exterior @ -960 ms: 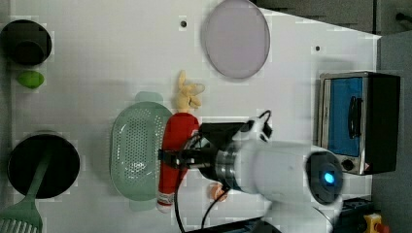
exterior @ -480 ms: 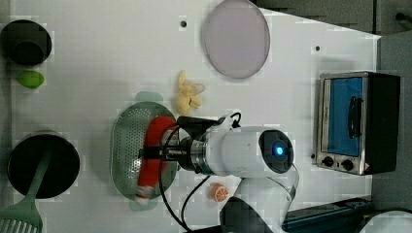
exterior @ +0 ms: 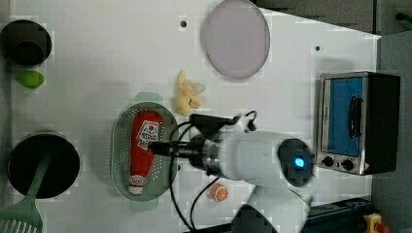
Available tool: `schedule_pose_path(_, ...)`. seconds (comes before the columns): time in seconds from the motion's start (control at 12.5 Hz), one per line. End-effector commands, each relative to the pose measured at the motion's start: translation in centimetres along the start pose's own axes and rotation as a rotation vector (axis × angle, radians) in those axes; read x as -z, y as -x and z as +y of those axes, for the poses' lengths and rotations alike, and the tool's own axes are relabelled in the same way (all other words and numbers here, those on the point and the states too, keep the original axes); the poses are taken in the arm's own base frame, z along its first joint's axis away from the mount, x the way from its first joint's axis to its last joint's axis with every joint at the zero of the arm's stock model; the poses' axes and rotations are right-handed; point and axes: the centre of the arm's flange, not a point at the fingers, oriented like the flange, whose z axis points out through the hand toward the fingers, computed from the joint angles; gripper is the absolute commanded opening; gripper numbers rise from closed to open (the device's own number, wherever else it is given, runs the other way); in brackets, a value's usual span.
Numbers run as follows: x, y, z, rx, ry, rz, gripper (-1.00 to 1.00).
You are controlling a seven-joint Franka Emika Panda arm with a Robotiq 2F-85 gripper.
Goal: Pick Ketchup from the table and place it in strainer.
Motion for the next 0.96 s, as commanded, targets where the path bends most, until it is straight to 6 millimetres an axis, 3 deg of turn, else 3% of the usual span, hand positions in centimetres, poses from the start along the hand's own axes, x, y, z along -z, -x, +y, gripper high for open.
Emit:
schedule_pose_path(0.08, 7.2, -4.1, 3.9, -0.158, 0.045, 0.103, 1.0)
schedule_pose_path(0.32, 13.9, -7.0, 10.2, -0.297, 0.133, 0.188, 1.0)
schedule_pose_path(0.64, 23.1, -9.5, 20.8, -0.529, 0.201, 0.263, 1.0)
schedule_pose_path(0.96, 28.2, -9.7, 28.5, -0.731, 0.083, 0.16, 1.0)
